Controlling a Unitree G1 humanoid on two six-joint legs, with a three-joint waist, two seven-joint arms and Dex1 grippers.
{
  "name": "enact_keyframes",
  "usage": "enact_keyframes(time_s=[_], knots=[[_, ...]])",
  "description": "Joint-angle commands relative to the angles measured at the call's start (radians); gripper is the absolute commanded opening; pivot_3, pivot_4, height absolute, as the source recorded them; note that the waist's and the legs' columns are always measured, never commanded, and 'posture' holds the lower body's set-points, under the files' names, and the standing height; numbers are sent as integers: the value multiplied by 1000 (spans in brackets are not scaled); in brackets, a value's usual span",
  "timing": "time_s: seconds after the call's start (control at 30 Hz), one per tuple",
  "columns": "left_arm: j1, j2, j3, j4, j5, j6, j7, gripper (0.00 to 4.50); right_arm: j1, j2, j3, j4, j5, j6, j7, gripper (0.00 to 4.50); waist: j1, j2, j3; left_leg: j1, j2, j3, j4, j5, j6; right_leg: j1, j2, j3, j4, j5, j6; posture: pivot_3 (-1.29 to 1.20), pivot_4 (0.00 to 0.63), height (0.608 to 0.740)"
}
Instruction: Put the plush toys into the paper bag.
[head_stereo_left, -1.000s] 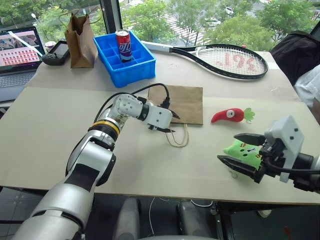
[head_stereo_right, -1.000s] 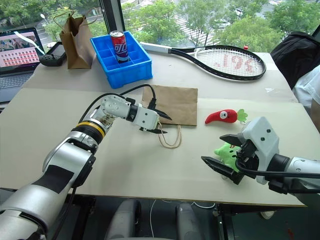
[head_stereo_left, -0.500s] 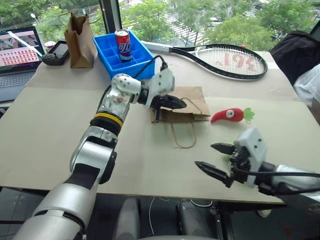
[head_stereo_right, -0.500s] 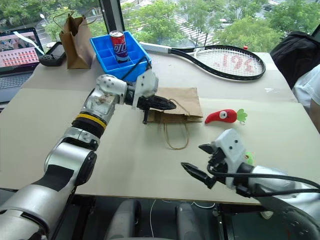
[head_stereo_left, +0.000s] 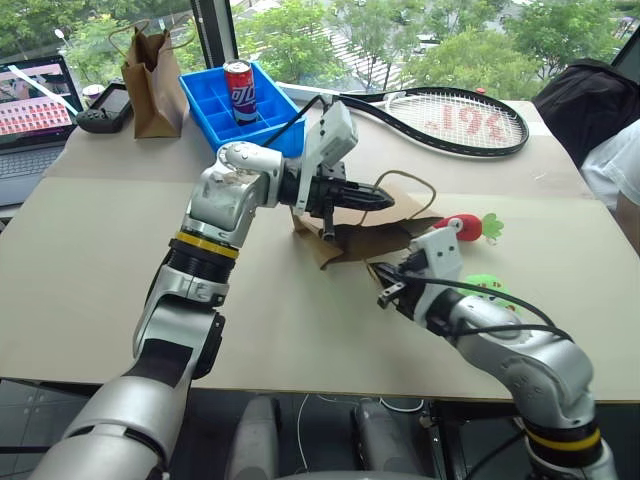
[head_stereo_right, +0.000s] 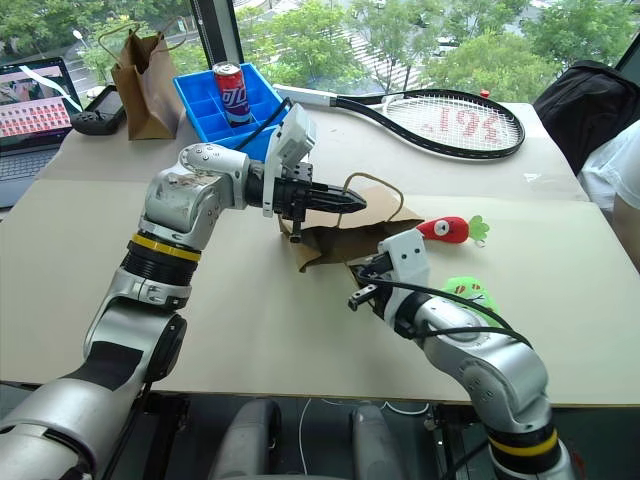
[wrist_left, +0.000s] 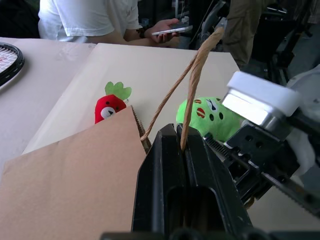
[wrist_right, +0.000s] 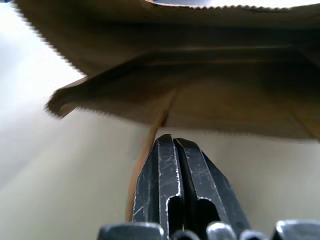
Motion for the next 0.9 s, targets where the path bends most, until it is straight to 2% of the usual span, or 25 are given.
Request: enact_keyframes(time_s=[0.03, 0.17, 0.3, 0.43, 0.63, 0.9], knots=[[-11, 16, 13, -35, -24, 18, 27, 0, -41, 25, 10, 29, -72, -49, 2, 86, 0, 0, 0, 0, 0, 0, 0, 0, 0, 0, 0, 0, 0, 0, 0, 0, 150, 658], [-4, 39, -6, -25, -4, -16, 41, 0, -43, 7, -1, -5, -74, 2, 41, 86, 1, 0, 0, 0, 0, 0, 0, 0, 0, 0, 0, 0, 0, 0, 0, 0, 150, 658], [25, 58, -24, -47, -21, -13, 27, 0, -3, -108, -47, -80, -73, 83, 84, 86, 7, 1, 1, 0, 0, 0, 0, 0, 0, 0, 0, 0, 0, 0, 0, 0, 150, 658], [80, 87, -58, -49, -12, -17, 1, 0, -20, -119, -108, -113, -47, 122, 86, 86, 2, 1, 1, 0, 0, 0, 0, 0, 0, -1, 0, 0, 1, 0, -1, 0, 150, 658], [101, 69, -37, -72, -57, 43, 36, 0, -43, -60, -148, -136, -18, 141, 82, 86, -1, 1, 1, 0, 0, 0, -1, 0, 0, -1, 0, 0, 1, 0, -1, 0, 150, 658], [39, 6, 82, -85, -180, 198, 151, 0, -42, 88, -69, -66, -101, 87, 41, 86, 1, 1, 1, 0, 0, 0, -1, 0, 0, -1, 0, 0, 0, 0, -1, 0, 150, 658]])
